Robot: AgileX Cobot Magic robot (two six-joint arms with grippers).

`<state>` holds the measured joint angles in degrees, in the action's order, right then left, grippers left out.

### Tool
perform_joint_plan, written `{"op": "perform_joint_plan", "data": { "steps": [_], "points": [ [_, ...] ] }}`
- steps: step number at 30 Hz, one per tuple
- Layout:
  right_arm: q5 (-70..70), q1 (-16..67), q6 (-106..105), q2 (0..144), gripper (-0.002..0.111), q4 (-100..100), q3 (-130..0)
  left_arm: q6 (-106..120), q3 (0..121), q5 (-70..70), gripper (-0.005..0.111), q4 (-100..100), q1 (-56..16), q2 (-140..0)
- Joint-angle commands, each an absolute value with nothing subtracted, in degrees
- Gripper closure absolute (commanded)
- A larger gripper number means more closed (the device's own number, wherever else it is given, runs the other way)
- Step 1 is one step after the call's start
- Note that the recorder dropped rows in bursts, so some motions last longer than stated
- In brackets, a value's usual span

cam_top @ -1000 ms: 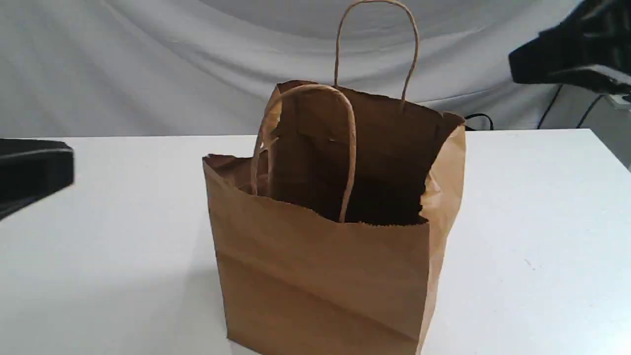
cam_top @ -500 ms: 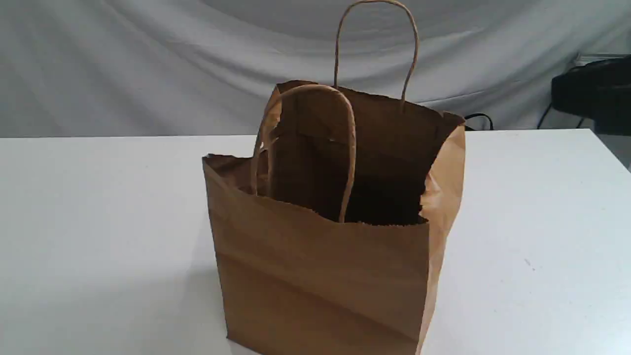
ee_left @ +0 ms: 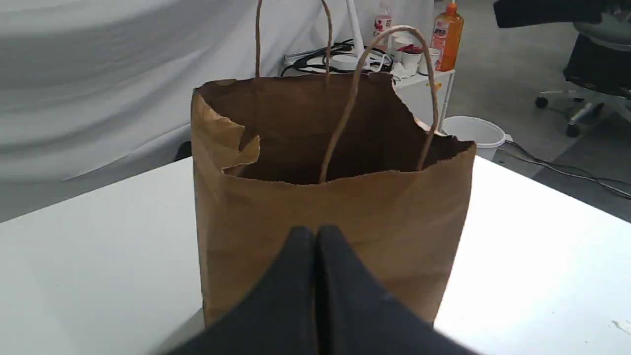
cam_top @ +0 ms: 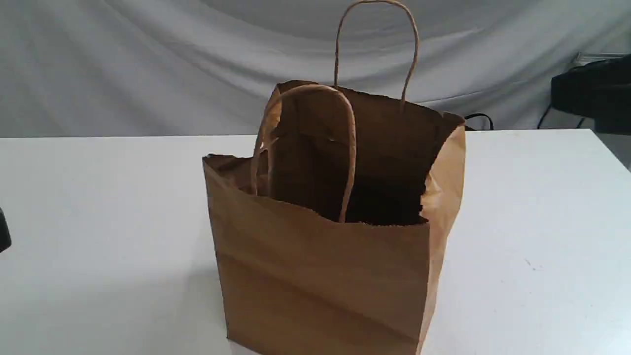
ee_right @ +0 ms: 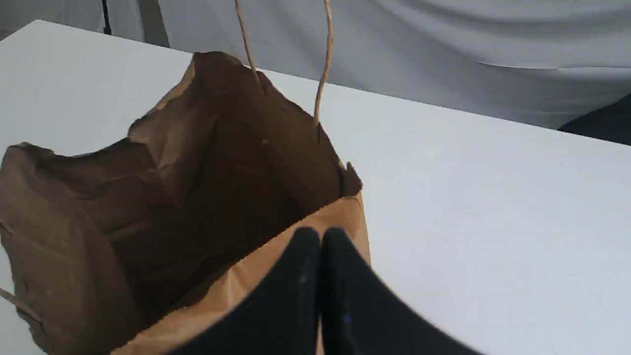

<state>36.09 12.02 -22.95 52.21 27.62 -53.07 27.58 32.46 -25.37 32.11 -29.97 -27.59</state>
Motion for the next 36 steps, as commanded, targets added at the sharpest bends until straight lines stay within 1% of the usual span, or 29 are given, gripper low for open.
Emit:
{"op": "perform_joint_plan", "data": {
  "steps": [1, 8, 11, 16, 21, 30, 32, 36],
  "points": [
    [35.38, 12.04, -23.5, 51.86, 0.108, 27.82, -52.54, 27.0, 32.2, -25.47, 0.107, 32.34, -30.18, -27.36],
    [33.62, 11.95, -23.5, 50.32, 0.108, 27.82, -52.43, 27.0, 32.2, -25.47, 0.107, 32.34, -30.18, -27.36],
    [23.95, 11.95, -24.14, 46.33, 0.108, 27.99, -50.58, 27.0, 32.2, -25.47, 0.107, 32.34, -30.18, -27.36],
    [5.49, 11.95, -29.31, 37.24, 0.108, 29.06, -40.78, 27.0, 32.2, -25.47, 0.107, 32.34, -30.18, -27.36],
    [-3.18, 11.95, -31.96, 27.98, 0.108, 28.58, -28.93, 27.0, 32.2, -25.47, 0.107, 32.34, -30.18, -27.36],
    [-9.95, 11.7, -29.81, 11.71, 0.108, 28.58, -12.04, 27.0, 32.2, -25.47, 0.107, 32.34, -30.18, -27.36],
    [-10.05, 10.75, -28.67, 8.68, 0.108, 28.58, -9.6, 27.0, 32.2, -25.47, 0.107, 32.34, -30.18, -27.36],
    [-9.44, 6.16, -25.9, 1.79, 0.108, 28.58, -5.43, 27.0, 32.2, -25.47, 0.107, 32.34, -30.18, -27.36]
  ]
}}
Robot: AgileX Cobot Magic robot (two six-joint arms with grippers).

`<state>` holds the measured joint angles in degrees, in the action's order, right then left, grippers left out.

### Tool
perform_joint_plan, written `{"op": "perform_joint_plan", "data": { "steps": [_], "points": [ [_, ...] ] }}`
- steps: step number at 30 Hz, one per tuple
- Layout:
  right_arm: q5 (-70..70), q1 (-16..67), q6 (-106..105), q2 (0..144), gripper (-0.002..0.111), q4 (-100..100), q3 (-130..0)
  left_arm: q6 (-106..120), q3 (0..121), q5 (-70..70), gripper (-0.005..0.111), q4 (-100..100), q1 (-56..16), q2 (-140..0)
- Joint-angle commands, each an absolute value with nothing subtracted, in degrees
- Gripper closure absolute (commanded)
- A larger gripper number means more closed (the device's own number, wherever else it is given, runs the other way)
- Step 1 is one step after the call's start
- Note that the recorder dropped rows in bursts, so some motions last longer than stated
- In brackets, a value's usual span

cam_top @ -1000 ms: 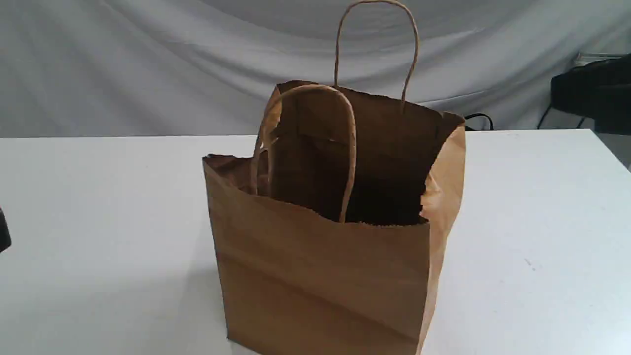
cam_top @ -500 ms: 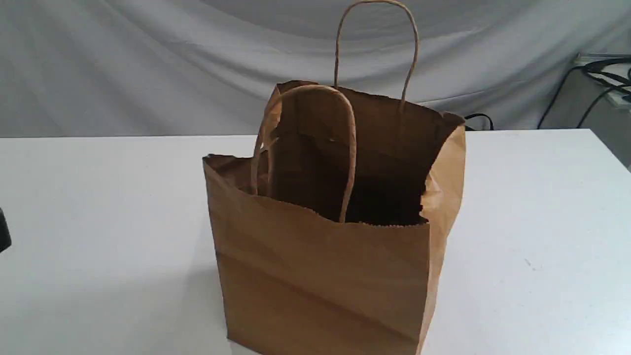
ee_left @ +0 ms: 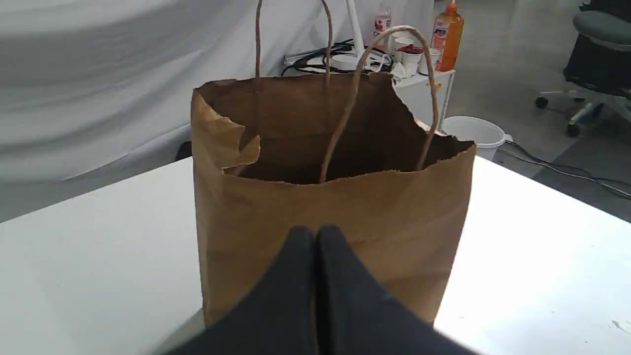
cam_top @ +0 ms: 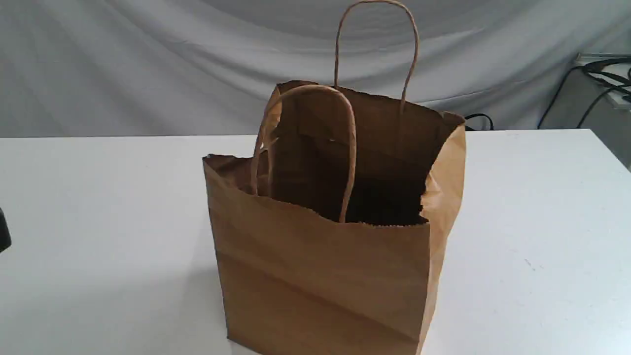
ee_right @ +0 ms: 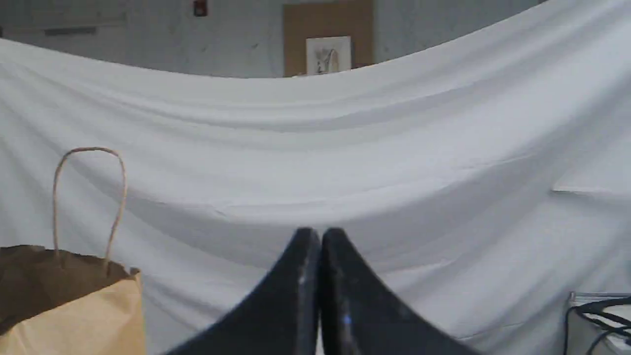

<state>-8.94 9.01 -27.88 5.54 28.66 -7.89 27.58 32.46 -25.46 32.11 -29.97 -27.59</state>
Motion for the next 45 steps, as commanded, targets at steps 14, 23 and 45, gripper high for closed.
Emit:
{"op": "perform_joint_plan", "data": {
  "steps": [14, 23, 45],
  "points": [
    [-5.94, 0.77, -23.43, 0.0, 0.108, 28.02, -2.39, 27.0, 32.2, -25.29, 0.107, 32.22, -30.18, -27.26],
    [-4.23, 0.77, -15.41, 0.0, 0.108, 24.32, -0.43, 27.0, 32.2, -25.29, 0.107, 32.22, -30.18, -27.26],
    [8.02, 0.77, 8.99, 0.0, 0.108, -1.87, 0.0, 27.0, 32.2, -25.29, 0.107, 32.22, -30.18, -27.26]
  ]
}}
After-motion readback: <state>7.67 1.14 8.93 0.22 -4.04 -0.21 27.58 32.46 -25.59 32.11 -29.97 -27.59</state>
